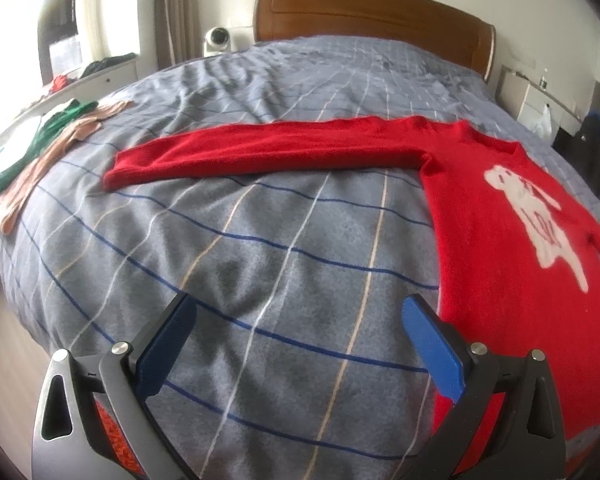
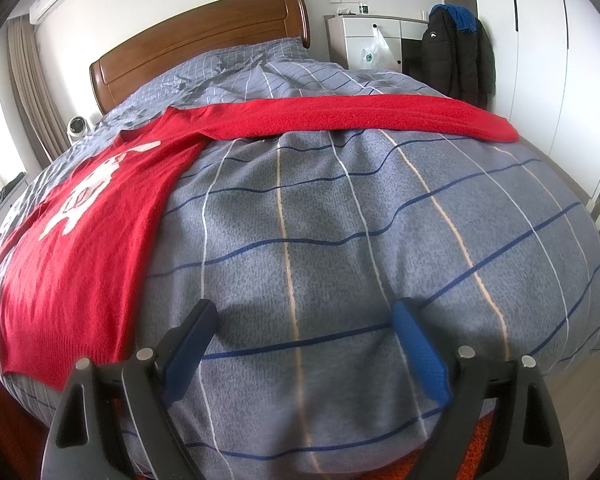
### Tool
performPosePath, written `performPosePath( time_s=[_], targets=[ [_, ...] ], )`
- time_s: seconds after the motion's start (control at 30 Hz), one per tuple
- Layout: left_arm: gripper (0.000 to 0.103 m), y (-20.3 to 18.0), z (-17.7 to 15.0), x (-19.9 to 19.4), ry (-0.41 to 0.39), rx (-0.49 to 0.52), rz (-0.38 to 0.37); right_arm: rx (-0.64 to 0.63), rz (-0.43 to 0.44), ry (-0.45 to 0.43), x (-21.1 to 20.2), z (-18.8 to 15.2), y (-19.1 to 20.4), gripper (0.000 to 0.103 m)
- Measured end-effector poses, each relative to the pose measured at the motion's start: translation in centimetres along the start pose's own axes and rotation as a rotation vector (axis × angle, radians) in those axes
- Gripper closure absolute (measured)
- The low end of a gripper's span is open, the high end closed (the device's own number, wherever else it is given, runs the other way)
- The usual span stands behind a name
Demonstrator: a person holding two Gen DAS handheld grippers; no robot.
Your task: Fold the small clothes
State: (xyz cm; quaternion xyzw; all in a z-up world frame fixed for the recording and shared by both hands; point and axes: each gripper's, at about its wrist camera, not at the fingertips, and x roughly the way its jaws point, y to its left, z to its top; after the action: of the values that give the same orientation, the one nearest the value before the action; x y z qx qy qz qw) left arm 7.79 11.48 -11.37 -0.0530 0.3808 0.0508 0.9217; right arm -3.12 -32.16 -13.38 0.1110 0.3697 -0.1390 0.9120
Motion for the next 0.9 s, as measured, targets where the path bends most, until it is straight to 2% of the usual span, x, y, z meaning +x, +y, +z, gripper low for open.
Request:
performPosePath(
  time_s=[0.1, 0.2, 0.37, 0.43, 0.53, 0.6, 0.67, 0.8, 0.9],
  targets=[
    [0.001, 0.3, 0.1, -0.5, -0.019, -0.002, 0.003, 0.013, 0.015, -0.002, -0.4, 0.3, -0.2, 0.014],
    [0.001, 0.6, 0.2, -0.7, -0.031, -0.014, 0.005, 0.092, 0.067, -0.013, -1.4, 1.3, -1.6, 0.014],
    [0.001, 0.8, 0.2, -0.3, -0.023, -0.033, 0.014, 0.286, 0.103, -0.059, -2.7, 4.2, -7.5, 0.015],
    [0.001, 0.7, 0.2, -0.4, -0.027, -0.031, 0.018, 0.404, 0.139, -0.075, -2.8, 5.6, -11.1, 0.016],
    [0.001, 0.5, 0.1, -0.6, -0.034, -0.026, 0.019, 0.626, 0.269, -0.066, -1.8, 7.1, -16.2, 0.017],
    [0.001, 0.3, 0.1, -0.4, -0.031, -0.018, 0.024, 0.807, 0.366, -0.045, 0.0, 7.3, -19.4, 0.023],
    [0.001, 0.1, 0.0, -0.2, -0.023, -0.010, 0.032, 0.891, 0.409, -0.035, 1.6, 7.6, -20.9, 0.029],
    [0.001, -0.1, -0.2, -0.1, -0.018, 0.002, 0.051, 0.923, 0.348, -0.082, 3.9, 8.5, -22.9, 0.035],
    [0.001, 0.1, -0.2, 0.1, -0.009, -0.008, 0.057, 0.950, 0.350, -0.111, 5.2, 9.2, -23.8, 0.038]
  ],
)
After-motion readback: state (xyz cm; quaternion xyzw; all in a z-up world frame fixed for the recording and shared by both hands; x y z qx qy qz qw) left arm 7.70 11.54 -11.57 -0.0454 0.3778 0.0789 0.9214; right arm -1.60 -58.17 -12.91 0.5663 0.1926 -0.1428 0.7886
